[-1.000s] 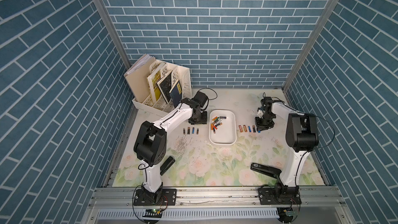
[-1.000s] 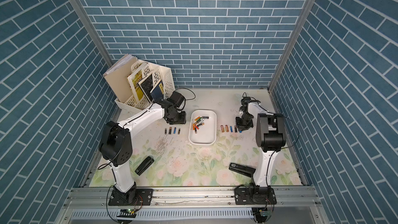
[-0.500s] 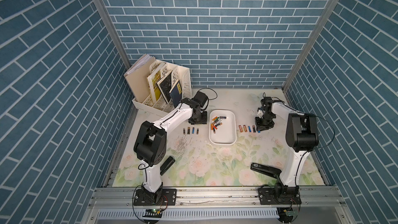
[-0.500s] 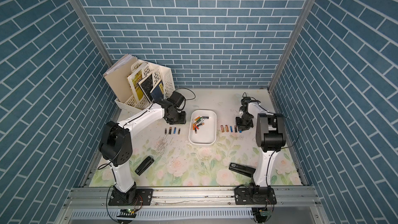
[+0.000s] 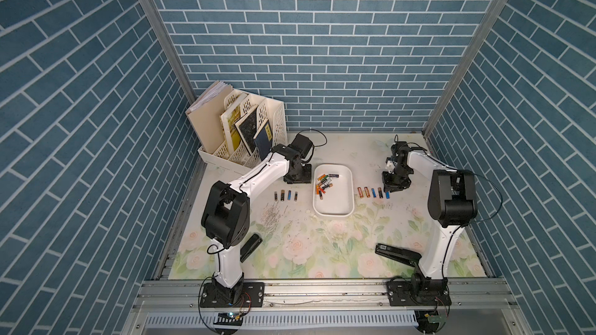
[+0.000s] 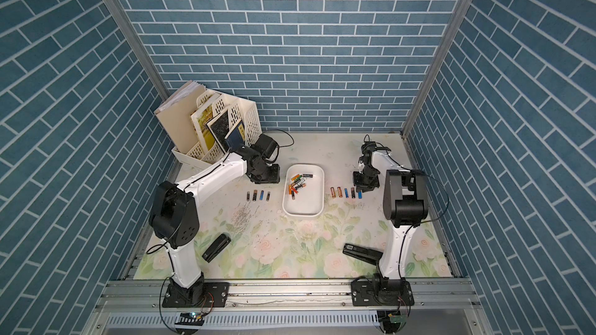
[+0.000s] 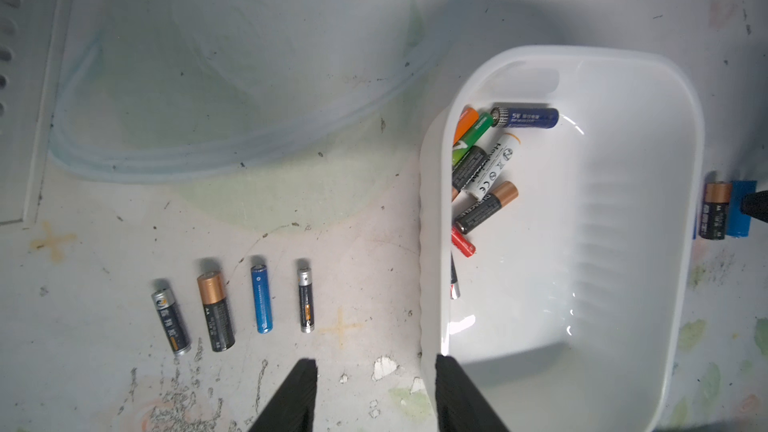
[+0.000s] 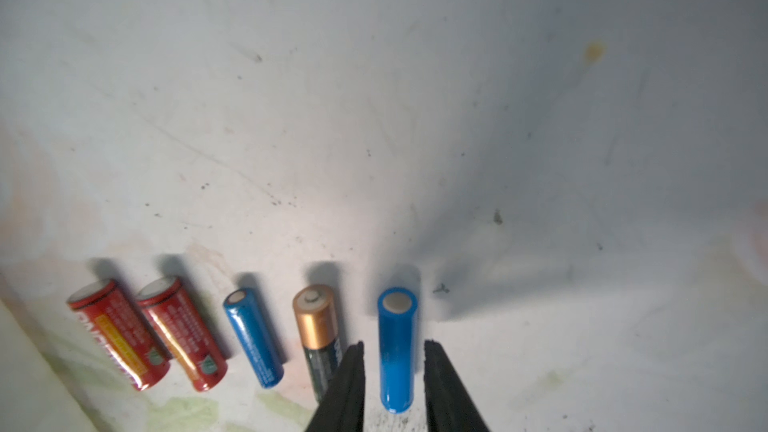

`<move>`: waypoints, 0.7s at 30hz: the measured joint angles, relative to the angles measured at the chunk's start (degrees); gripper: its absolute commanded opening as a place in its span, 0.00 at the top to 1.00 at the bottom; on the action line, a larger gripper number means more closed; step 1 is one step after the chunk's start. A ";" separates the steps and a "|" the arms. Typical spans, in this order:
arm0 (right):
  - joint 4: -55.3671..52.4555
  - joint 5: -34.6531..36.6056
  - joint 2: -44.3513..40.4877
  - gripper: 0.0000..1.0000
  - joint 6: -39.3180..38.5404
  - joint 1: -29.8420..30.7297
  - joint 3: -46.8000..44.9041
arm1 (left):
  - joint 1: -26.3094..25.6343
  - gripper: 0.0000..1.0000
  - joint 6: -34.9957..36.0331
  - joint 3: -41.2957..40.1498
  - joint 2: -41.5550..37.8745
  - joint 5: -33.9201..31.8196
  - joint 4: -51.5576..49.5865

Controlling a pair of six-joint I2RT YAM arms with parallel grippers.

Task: Take the batteries out of the storage box
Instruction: Place the battery at the center of the board, then pick up the battery from the storage box.

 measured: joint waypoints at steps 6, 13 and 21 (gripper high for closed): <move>-1.18 -0.85 -1.16 0.71 0.02 0.00 2.19 | -3.13 0.48 2.91 8.61 4.48 -2.47 -1.84; -2.03 -1.68 -4.39 0.71 0.07 0.31 5.11 | -7.91 0.53 7.50 17.88 13.44 -4.72 -2.97; -2.93 -2.10 -5.81 0.71 0.07 0.44 5.33 | -10.43 0.58 10.60 20.11 21.73 -5.44 -3.13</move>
